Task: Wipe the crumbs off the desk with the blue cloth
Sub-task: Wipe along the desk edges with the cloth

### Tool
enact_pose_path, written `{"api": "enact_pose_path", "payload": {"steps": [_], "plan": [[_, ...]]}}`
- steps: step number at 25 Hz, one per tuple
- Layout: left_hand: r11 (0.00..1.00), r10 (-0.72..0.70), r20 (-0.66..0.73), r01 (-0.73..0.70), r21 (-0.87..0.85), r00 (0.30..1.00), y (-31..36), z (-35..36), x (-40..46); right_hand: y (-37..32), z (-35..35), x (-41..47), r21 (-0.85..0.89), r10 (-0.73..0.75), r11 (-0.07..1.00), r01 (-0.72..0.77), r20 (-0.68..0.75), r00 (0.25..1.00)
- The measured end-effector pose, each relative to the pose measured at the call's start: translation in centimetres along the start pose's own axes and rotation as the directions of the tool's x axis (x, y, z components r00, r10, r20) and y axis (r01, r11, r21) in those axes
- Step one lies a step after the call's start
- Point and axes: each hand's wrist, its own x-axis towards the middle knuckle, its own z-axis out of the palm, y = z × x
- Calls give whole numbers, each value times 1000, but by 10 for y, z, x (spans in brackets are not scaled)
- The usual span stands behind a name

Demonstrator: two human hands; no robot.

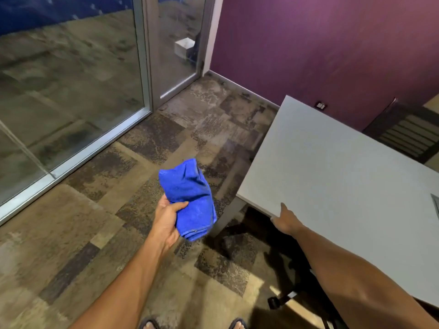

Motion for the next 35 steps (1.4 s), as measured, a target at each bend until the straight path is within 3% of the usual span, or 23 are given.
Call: {"api": "enact_pose_path", "payload": {"steps": [3, 5, 7, 9, 11, 15, 21, 24, 27, 29, 31, 35], "plan": [[969, 10, 33, -18, 245, 999, 21, -16, 15, -17, -3, -6, 13, 20, 1000, -20, -3, 1000], [889, 68, 102, -106, 446, 993, 28, -26, 30, -25, -4, -5, 15, 40, 999, -40, -4, 999], [749, 89, 203, -200, 631, 975, 37, -32, 47, -30, -4, 1, 26, 36, 999, -36, 1, 999], [536, 12, 324, -280, 797, 946, 45, -31, 65, -32, -4, 13, 67, 33, 997, -33, -8, 999], [391, -74, 395, -338, 856, 916, 47, -28, 88, -36, -8, 30, 99, 43, 994, -40, -31, 999], [254, -98, 369, -335, 907, 924, 48, -10, 138, -46, -20, 68, 159, 81, 985, -70, -65, 995], [186, -169, 303, -272, 944, 938, 52, 16, 205, -59, -30, 115, 158, 156, 979, -129, -177, 972], [203, -128, 236, -208, 957, 963, 53, 26, 237, -63, -23, 128, 196, 222, 963, -186, -182, 958], [173, -60, 293, -279, 945, 954, 49, 45, 271, -67, -3, 139, 209, 257, 952, -225, -141, 956], [214, -89, 328, -303, 929, 941, 44, 49, 298, -70, 12, 148, 171, 284, 951, -257, -156, 946], [308, -55, 276, -247, 919, 959, 35, 46, 328, -71, 27, 154, 191, 325, 940, -284, -239, 915], [312, -25, 301, -278, 908, 953, 5, 36, 383, -68, 46, 167, 237, 423, 899, -368, -256, 869]]}}
